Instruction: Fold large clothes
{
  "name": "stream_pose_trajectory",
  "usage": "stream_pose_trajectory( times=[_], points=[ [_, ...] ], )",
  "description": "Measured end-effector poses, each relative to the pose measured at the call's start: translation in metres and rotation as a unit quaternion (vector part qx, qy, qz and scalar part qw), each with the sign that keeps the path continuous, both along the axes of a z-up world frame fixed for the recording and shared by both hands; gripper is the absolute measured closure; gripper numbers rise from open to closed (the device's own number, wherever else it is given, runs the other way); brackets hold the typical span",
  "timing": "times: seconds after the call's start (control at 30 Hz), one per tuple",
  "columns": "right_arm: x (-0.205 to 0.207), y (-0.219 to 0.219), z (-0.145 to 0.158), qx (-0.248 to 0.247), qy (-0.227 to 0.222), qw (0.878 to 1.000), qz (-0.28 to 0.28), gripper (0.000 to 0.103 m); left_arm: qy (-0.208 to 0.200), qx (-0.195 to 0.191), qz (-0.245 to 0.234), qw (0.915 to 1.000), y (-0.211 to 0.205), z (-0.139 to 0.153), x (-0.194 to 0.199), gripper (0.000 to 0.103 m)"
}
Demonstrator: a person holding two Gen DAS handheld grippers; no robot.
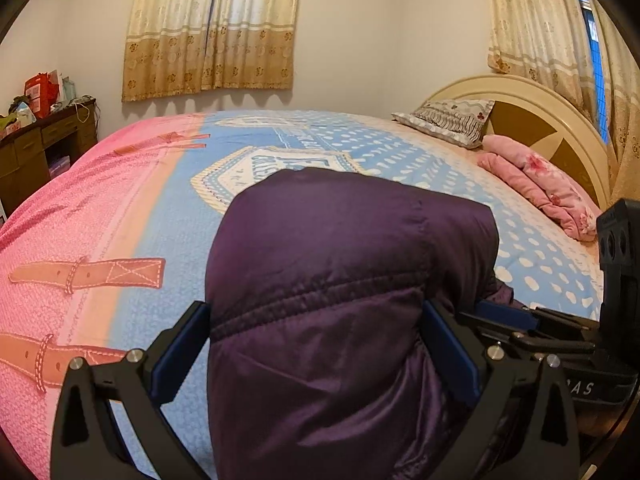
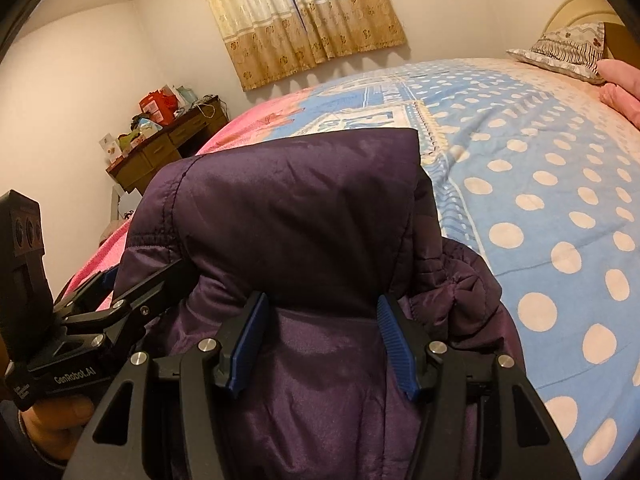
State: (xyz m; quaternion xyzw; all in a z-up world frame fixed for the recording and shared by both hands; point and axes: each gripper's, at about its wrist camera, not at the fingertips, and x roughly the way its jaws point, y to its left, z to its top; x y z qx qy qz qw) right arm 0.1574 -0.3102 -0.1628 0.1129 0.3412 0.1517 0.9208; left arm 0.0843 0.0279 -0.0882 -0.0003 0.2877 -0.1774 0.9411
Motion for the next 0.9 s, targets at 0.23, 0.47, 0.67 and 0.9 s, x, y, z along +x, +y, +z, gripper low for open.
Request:
stream_pose_trajectory(
  times=[0.23,0.47,0.67,0.9],
  points=[
    [0.0,-0.0005,0.0002,0.005,-0.002,1.0,0.001,0.046,-0.001,0.0,0.001,1.0,0.0002,0.0,0.0009,0.0],
    [-0.0009,-0.0021,0.0003,0.009,-0.003,1.0,0.003,0.046,-0.004,0.0,0.001,1.0,0.0004,-0.0018,0.0044,0.0],
    [0.0004,-0.0027,-0.0007,0.009,-0.003,1.0,0.004,0.046,-0.005,0.0,0.001,1.0,-0.0002,-0.003,0.0061,0.0],
    [0.0002,-0.0037,-0.0006,0.009,-0.003,1.0,0.004,0.046,-0.004,0.0,0.002,1.0,-0.0001,-0.0035,0.0067,0.0]
  ],
)
